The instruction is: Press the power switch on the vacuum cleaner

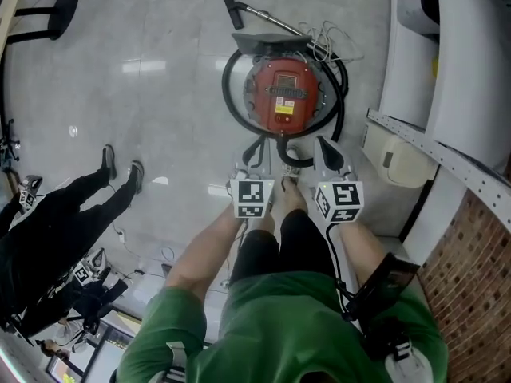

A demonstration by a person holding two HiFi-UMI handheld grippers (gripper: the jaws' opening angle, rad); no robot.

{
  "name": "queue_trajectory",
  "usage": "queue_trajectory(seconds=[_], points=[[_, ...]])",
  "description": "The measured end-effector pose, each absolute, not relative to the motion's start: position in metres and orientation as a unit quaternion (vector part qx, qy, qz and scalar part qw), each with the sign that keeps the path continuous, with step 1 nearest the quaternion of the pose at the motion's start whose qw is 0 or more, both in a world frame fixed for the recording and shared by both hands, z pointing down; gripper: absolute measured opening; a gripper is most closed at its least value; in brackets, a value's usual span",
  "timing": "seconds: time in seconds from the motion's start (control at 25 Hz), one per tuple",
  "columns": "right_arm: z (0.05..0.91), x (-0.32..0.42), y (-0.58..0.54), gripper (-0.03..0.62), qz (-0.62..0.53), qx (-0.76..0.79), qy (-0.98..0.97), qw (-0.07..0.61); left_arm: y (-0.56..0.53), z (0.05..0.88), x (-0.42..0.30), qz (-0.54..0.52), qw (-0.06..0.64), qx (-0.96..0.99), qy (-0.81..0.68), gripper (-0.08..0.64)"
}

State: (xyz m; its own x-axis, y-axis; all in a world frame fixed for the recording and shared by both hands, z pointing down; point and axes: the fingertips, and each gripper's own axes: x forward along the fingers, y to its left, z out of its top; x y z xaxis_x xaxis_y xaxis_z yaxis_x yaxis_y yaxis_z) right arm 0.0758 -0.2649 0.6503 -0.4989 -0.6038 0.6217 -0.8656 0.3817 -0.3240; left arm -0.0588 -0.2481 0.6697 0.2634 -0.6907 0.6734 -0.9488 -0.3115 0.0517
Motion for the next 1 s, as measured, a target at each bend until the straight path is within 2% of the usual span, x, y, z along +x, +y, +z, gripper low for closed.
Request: queue_trajectory(seconds=[0.48,1.0], points=[[0.737,0.071,-0.26,0.003,0.341,0.435,-0.8,0.234,-0.247,0.766,-0.048,0.311,0.274,0.749,-0.517,0.008],[0.806,0.054,-0.249,0.003,0.359,0.414,-0.799,0.248,-0.244,0.834,-0.043,0.323,0.296,0.743,-0.506,0.011]])
